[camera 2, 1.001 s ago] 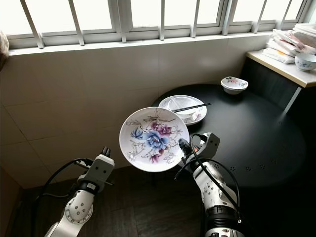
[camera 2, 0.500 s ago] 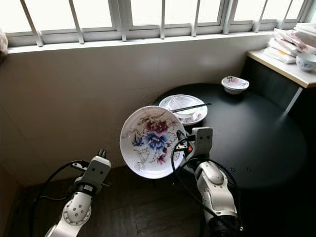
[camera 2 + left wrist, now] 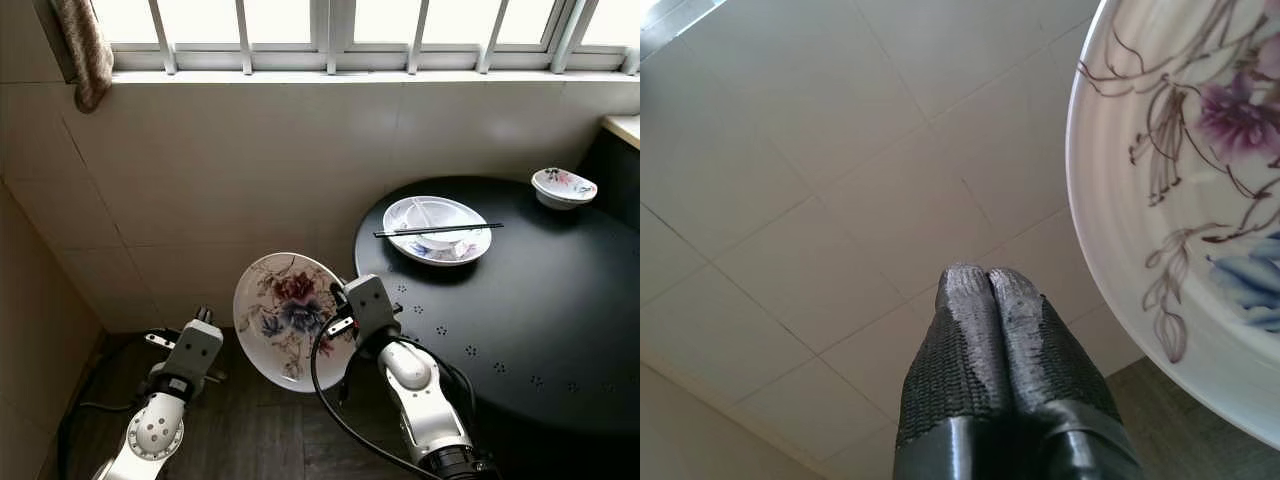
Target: Kitchen organization
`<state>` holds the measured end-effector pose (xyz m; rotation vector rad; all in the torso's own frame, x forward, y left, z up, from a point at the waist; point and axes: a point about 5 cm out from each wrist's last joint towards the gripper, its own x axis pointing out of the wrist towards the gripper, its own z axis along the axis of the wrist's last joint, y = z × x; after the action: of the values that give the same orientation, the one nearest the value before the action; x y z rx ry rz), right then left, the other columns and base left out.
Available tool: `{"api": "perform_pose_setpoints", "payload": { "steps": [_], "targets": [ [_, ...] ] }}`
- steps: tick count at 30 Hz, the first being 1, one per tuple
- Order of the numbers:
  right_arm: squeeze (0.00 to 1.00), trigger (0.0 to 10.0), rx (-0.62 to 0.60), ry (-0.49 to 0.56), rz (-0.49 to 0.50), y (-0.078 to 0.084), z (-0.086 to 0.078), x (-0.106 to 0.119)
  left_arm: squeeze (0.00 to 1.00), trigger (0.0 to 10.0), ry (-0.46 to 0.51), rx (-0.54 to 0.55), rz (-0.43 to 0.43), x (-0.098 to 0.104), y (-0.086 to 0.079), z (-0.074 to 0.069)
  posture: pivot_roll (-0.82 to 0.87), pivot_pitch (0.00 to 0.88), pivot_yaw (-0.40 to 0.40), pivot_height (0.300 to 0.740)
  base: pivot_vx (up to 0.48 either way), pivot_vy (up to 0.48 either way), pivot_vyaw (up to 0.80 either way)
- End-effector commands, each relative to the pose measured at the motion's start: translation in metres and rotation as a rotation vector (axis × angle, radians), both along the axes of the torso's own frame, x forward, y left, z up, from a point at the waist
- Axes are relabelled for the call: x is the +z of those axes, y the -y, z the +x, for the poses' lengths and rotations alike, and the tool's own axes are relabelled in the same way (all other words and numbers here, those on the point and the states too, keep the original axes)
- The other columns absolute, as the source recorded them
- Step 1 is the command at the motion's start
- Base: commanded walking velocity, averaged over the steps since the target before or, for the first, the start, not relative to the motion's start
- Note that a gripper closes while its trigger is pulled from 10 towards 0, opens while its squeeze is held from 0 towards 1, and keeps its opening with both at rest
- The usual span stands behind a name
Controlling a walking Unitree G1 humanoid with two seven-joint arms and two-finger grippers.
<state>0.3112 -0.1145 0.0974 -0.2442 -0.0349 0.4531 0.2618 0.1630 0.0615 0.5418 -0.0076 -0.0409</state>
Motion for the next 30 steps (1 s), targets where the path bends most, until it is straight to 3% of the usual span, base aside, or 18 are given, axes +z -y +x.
{"api": "perform_pose_setpoints", "payload": {
  "steps": [1,7,11,14,21,30],
  "targets": [
    [0.00,0.0,-0.007,0.034,-0.016,0.000,0.002,0.004,0.00,10.0,-0.006,0.015,-0.011,-0.001,-0.002,0.000,-0.04,0.000,-0.028,0.740,0.000,0.000,0.80],
    [0.00,0.0,-0.021,0.037,-0.092,0.001,0.002,-0.003,0.00,10.0,-0.022,0.023,-0.029,-0.002,-0.005,-0.002,-0.04,0.000,-0.026,0.740,0.000,0.000,0.80],
    [0.00,0.0,-0.005,0.018,-0.139,0.000,-0.002,-0.014,0.00,10.0,-0.091,0.038,-0.051,-0.013,-0.006,-0.005,-0.04,0.000,-0.025,0.740,0.000,0.000,0.80],
    [0.00,0.0,0.015,-0.044,-0.196,-0.001,-0.010,-0.034,0.00,10.0,-0.209,0.036,-0.076,-0.036,0.001,-0.015,-0.04,0.000,-0.023,0.740,0.000,0.000,0.80],
    [0.00,0.0,0.074,-0.112,-0.276,-0.002,-0.028,-0.061,0.00,10.0,-0.281,0.041,-0.068,-0.046,0.002,-0.020,-0.04,0.000,-0.021,0.740,0.000,0.000,0.80],
    [0.00,0.0,0.089,-0.089,-0.305,-0.007,-0.028,-0.064,0.00,10.0,-0.299,0.045,-0.076,-0.049,-0.001,-0.021,-0.04,0.000,-0.021,0.740,0.000,0.000,0.80]
  ]
}}
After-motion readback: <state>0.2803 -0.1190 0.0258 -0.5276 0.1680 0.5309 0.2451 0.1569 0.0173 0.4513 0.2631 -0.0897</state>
